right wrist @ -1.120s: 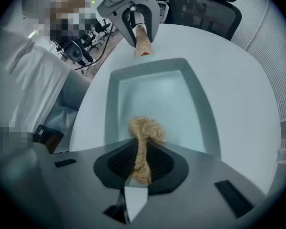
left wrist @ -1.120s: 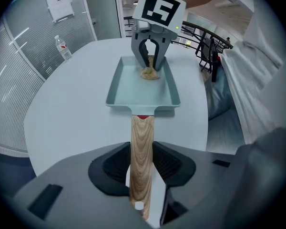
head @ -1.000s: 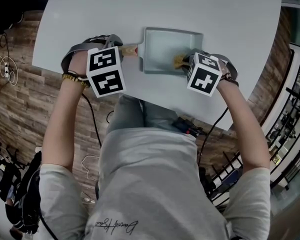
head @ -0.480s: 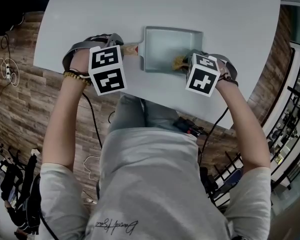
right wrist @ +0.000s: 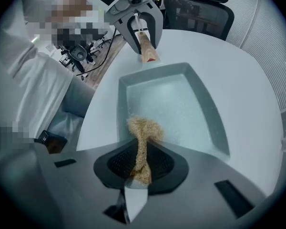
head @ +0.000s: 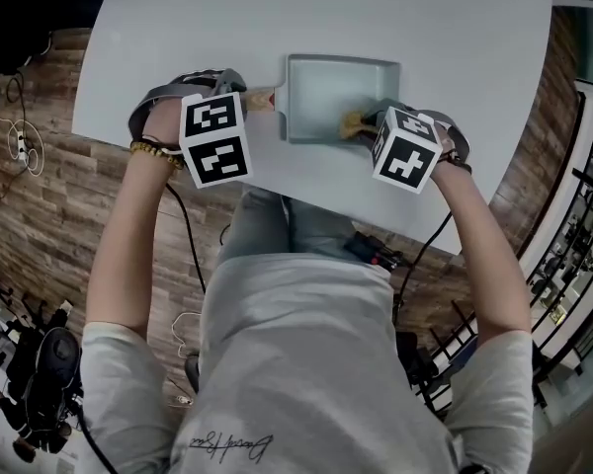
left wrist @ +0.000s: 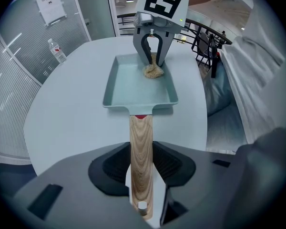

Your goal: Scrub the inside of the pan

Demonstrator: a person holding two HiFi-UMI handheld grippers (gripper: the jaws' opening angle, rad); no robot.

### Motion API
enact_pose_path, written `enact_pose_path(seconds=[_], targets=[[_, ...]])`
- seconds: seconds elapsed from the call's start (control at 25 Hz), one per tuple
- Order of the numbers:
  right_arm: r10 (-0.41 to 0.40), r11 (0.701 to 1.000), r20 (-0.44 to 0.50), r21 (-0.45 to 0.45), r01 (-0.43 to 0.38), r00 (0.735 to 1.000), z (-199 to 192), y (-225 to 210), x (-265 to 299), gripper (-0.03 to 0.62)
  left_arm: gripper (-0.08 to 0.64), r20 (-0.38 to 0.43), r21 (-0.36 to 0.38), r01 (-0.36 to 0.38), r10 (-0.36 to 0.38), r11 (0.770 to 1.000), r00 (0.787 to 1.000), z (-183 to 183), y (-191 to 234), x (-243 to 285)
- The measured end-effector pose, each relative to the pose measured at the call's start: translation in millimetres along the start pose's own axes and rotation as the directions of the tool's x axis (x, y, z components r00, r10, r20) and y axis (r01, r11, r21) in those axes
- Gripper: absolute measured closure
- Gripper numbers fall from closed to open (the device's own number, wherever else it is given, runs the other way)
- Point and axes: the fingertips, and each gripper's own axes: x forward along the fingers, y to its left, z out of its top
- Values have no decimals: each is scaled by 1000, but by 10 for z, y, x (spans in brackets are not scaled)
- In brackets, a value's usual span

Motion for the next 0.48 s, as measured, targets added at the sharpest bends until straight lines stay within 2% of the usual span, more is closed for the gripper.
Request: enact_pose_path(seconds=[0.24, 0.48], targets=[[-51, 996, 86, 73, 45, 995, 30, 31, -201, 523, 408, 2, 15, 7, -7, 1000, 1000, 20, -45, -63], [-121, 982, 196, 170, 88, 973, 107, 87, -424, 523, 408, -12, 36, 18, -18, 999, 1000, 25, -31, -51]])
